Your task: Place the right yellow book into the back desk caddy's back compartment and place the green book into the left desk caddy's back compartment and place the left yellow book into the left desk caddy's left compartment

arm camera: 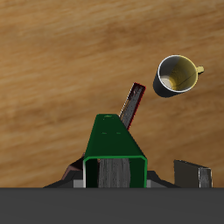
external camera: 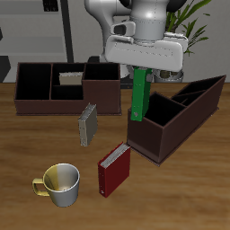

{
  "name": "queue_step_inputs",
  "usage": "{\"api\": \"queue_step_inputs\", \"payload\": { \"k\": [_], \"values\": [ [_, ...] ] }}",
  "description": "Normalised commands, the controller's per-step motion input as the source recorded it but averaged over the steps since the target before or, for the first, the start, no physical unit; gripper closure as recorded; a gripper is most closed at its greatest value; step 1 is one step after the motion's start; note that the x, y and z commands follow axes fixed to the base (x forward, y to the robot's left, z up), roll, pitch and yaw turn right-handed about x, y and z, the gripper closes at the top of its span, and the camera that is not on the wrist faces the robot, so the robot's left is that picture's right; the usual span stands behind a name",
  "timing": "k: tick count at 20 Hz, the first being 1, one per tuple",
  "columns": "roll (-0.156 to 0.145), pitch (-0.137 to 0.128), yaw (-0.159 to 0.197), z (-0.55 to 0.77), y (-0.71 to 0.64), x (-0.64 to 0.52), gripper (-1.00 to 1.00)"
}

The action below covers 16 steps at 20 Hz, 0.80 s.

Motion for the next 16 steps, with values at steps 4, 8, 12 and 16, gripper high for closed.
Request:
{"api": "queue_step_inputs", "payload": {
  "k": [4, 8, 12, 16],
  "values": [
    [-0.100, -0.012, -0.164, 0.30, -0.37, -0.55, 1.00],
    [0.004, -0.054, -0.089, 0.12, -0.08, -0.79, 1.00],
    [0.048, -0.100, -0.020, 0.01, 0.23, -0.94, 1.00],
    [0.053, 0.000, -0.036, -0.12, 0.33, -0.77, 1.00]
  ]
}}
